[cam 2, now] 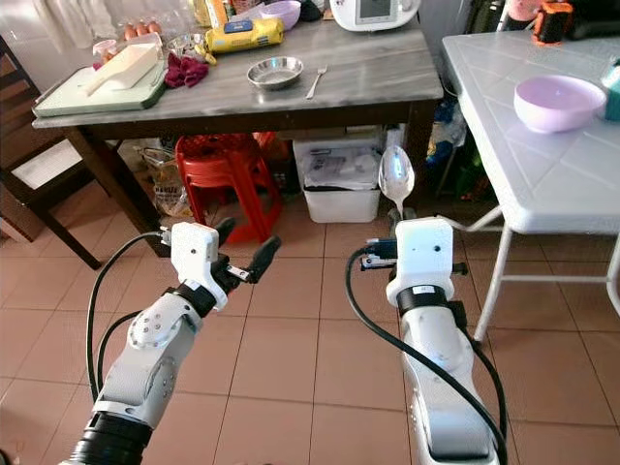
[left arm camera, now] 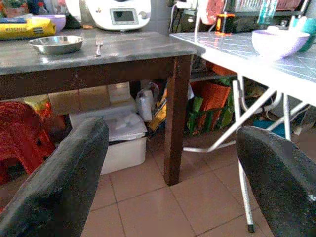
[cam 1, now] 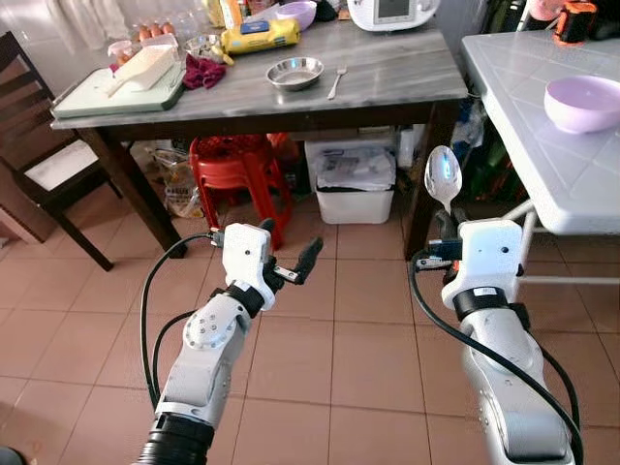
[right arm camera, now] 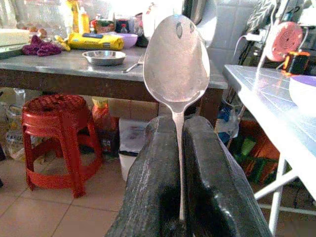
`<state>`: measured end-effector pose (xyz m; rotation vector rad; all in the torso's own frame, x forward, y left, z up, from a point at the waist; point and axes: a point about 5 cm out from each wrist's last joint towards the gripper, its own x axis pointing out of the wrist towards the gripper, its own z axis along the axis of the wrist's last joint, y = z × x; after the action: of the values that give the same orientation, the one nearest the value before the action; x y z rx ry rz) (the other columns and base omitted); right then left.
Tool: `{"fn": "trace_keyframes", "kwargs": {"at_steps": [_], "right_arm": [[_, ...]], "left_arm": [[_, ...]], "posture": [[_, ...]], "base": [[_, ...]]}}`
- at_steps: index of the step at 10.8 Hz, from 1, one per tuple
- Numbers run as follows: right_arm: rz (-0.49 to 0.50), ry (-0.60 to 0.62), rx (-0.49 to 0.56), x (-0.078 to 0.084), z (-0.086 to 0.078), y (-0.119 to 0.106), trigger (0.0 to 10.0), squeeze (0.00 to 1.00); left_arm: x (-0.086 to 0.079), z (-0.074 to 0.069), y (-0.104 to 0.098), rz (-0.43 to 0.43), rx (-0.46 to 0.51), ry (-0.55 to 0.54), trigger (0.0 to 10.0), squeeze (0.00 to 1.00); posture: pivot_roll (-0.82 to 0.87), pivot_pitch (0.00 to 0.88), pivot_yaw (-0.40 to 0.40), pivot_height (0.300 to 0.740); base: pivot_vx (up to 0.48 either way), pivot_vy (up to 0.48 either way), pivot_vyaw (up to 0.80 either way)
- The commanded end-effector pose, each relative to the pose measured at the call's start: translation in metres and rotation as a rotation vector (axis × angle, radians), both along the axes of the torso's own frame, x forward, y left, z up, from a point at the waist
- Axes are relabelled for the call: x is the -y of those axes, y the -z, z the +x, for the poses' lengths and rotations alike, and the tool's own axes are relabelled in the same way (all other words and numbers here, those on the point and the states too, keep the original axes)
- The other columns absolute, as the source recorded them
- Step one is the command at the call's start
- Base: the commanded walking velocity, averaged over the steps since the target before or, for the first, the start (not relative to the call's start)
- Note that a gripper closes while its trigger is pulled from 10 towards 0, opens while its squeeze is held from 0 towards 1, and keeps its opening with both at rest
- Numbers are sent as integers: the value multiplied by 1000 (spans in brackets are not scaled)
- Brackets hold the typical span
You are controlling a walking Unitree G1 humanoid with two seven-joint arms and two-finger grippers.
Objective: Setting the table
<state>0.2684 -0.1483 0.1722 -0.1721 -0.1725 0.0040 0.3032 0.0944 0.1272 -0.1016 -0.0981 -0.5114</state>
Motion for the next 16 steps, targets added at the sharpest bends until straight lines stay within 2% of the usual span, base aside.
{"fn": "trace_keyframes", "kwargs": {"at_steps": [1, 5, 9, 11, 13, 16], "right_arm": [[1, -16, 13, -4, -1, -2, 10000, 0], [-27, -16, 14, -4, -1, -2, 10000, 0], [-31, -13, 11, -4, -2, -1, 10000, 0], [-26, -4, 10, -1, -4, 0, 10000, 0], [-29, 4, 9, 1, -5, 1, 10000, 0], [-39, 33, -9, 12, -14, 6, 10000, 0]], "left_arm": [[-4, 0, -1, 17, 8, -3, 10000, 0], [-2, 1, -1, 18, 3, 2, 10000, 0], [-2, 1, -1, 25, 3, -4, 10000, 0], [-24, 11, -5, 68, 45, -172, 10000, 0], [-41, 14, -6, 83, 51, -247, 10000, 0], [-68, -4, 9, 142, 24, -302, 10000, 0]], "posture": [[-135, 83, 134, 740], [-138, 84, 137, 740], [-140, 85, 138, 740], [-141, 86, 138, 740], [-140, 88, 139, 740], [-139, 98, 140, 740]], "base": [[375, 0, 0], [378, 0, 0], [378, 0, 322], [323, 0, 0], [307, 0, 0], [306, 0, 0]]}}
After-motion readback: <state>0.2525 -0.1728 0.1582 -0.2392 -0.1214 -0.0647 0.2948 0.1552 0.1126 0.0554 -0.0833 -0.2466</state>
